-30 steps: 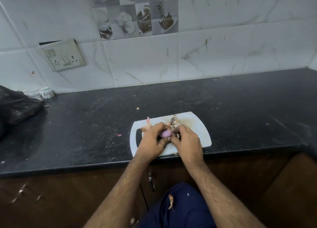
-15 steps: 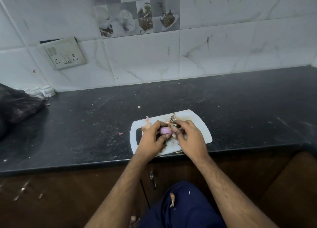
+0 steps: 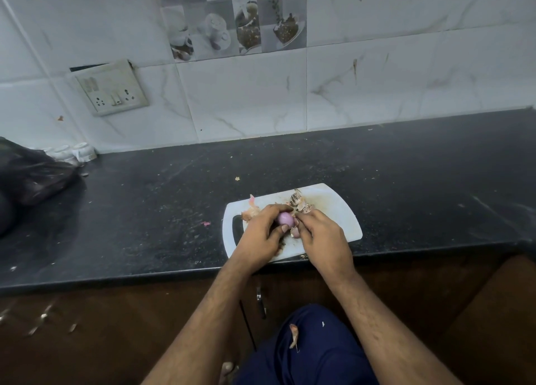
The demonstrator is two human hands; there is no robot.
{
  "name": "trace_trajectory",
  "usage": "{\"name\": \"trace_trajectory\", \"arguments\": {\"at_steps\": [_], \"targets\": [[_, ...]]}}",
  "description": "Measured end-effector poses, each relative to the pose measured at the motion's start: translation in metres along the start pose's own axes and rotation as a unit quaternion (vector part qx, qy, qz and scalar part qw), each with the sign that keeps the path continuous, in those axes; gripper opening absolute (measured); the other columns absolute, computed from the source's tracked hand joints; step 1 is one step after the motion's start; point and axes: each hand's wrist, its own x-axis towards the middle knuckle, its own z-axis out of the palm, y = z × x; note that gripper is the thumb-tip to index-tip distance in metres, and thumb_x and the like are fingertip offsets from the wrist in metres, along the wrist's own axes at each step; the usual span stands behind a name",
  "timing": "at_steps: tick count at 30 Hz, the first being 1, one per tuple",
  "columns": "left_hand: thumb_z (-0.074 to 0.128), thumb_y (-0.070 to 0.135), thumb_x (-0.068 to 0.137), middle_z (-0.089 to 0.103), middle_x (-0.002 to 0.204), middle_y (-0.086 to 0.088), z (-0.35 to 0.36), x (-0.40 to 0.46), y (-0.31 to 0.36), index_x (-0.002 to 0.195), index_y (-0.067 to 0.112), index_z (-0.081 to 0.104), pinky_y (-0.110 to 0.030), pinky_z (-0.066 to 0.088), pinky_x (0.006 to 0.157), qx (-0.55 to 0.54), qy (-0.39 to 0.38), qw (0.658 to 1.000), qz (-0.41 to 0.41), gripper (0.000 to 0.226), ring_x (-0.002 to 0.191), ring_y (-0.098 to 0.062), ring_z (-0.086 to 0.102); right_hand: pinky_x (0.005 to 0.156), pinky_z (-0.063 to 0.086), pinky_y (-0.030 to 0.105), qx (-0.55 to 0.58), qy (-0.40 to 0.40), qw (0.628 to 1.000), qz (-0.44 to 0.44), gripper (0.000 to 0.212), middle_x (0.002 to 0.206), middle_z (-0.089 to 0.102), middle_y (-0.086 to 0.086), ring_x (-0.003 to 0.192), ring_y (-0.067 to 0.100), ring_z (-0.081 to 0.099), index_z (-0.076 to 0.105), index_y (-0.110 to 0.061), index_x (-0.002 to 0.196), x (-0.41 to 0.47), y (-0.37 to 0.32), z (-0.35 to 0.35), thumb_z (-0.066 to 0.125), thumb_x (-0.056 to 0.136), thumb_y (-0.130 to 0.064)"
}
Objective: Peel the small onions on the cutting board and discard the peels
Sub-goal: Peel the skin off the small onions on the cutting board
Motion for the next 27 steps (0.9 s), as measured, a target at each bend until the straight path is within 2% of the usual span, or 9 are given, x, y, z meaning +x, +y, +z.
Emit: {"name": "trace_trajectory", "arguments": {"at_steps": [3, 7, 9, 11, 14, 17, 22, 25, 27], "targets": [[0.064, 0.004, 0.097, 0.067, 0.123, 0.007, -0.001, 0.000, 0.000, 0.129, 0.016, 0.063, -0.005, 0.039, 0.097, -0.007, -0.010, 1.000, 0.003, 0.034, 0.115, 0.007, 0.057, 0.073, 0.054, 0.038, -0.018, 0.007, 0.999, 0.028, 0.019, 0.093, 0.064, -0.001, 0.082, 0.019, 0.062, 0.072, -0.015, 0.107, -0.001, -0.004, 0.003, 0.061, 0.098, -0.028], [0.064, 0.003, 0.098, 0.067, 0.121, 0.011, -0.002, -0.002, 0.001, 0.127, 0.017, 0.063, -0.006, 0.045, 0.092, -0.032, -0.015, 0.999, -0.021, 0.032, 0.109, 0.008, 0.060, 0.069, 0.052, 0.035, -0.017, 0.015, 0.993, 0.120, 0.021, 0.090, 0.067, -0.003, 0.075, 0.015, 0.060, 0.073, -0.017, 0.099, 0.010, -0.007, 0.000, 0.060, 0.099, -0.033], [0.063, 0.006, 0.100, 0.068, 0.120, 0.005, -0.001, -0.002, 0.000, 0.127, 0.018, 0.062, -0.006, 0.051, 0.081, -0.053, -0.018, 0.997, -0.043, 0.030, 0.094, 0.014, 0.062, 0.068, 0.050, 0.034, -0.040, 0.011, 0.991, 0.131, 0.020, 0.091, 0.070, -0.003, 0.076, 0.016, 0.062, 0.072, -0.018, 0.099, 0.014, -0.006, 0.001, 0.057, 0.099, -0.031], [0.061, 0.007, 0.102, 0.068, 0.118, 0.003, -0.001, -0.002, 0.000, 0.128, 0.020, 0.060, -0.007, 0.053, 0.074, -0.069, -0.019, 0.996, -0.060, 0.029, 0.085, 0.013, 0.063, 0.069, 0.049, 0.034, -0.046, 0.006, 0.992, 0.120, 0.021, 0.096, 0.070, -0.002, 0.083, 0.019, 0.065, 0.070, -0.019, 0.105, 0.014, -0.006, 0.001, 0.053, 0.100, -0.030], [0.059, 0.007, 0.103, 0.069, 0.119, 0.000, -0.001, -0.001, -0.001, 0.129, 0.019, 0.059, -0.010, 0.052, 0.079, -0.078, -0.010, 0.995, -0.056, 0.028, 0.100, -0.006, 0.066, 0.077, 0.051, 0.036, -0.054, -0.025, 0.994, 0.091, 0.034, 0.116, 0.068, -0.006, 0.101, 0.019, 0.066, 0.061, -0.024, 0.127, 0.012, -0.008, 0.000, 0.042, 0.104, -0.041], [0.058, 0.006, 0.104, 0.069, 0.113, -0.017, 0.000, -0.001, 0.000, 0.127, 0.014, 0.058, -0.016, 0.054, 0.068, -0.098, -0.020, 0.993, -0.063, 0.024, 0.086, -0.021, 0.064, 0.078, 0.049, 0.035, -0.082, -0.075, 0.993, 0.050, 0.040, 0.125, 0.063, -0.011, 0.108, 0.017, 0.064, 0.053, -0.030, 0.138, 0.010, -0.008, -0.002, 0.039, 0.104, -0.047], [0.068, 0.022, 0.092, 0.069, 0.116, 0.001, 0.001, -0.001, -0.002, 0.123, 0.019, 0.061, -0.030, 0.056, 0.094, -0.084, -0.015, 0.995, -0.048, 0.031, 0.106, -0.014, 0.067, 0.072, 0.042, 0.032, -0.039, -0.085, 0.994, 0.064, 0.029, 0.116, 0.064, -0.014, 0.102, 0.015, 0.063, 0.060, -0.035, 0.129, 0.012, -0.005, -0.006, 0.046, 0.104, -0.042], [0.078, 0.031, 0.084, 0.062, 0.116, 0.002, 0.003, -0.001, 0.000, 0.116, 0.022, 0.066, -0.017, 0.045, 0.101, -0.037, 0.028, 0.999, -0.028, 0.034, 0.113, -0.008, 0.058, 0.076, 0.050, 0.035, -0.019, -0.086, 0.994, 0.059, 0.026, 0.114, 0.065, -0.015, 0.099, 0.015, 0.063, 0.062, -0.035, 0.126, 0.010, -0.007, -0.009, 0.051, 0.103, -0.036], [0.084, 0.029, 0.084, 0.060, 0.117, 0.004, 0.004, -0.002, 0.000, 0.111, 0.029, 0.067, -0.019, 0.045, 0.104, -0.033, 0.051, 0.998, -0.028, 0.032, 0.115, -0.008, 0.057, 0.078, 0.051, 0.035, -0.017, -0.085, 0.994, 0.062, 0.026, 0.114, 0.065, -0.014, 0.099, 0.016, 0.063, 0.064, -0.034, 0.125, 0.009, -0.007, -0.010, 0.052, 0.101, -0.033]]}}
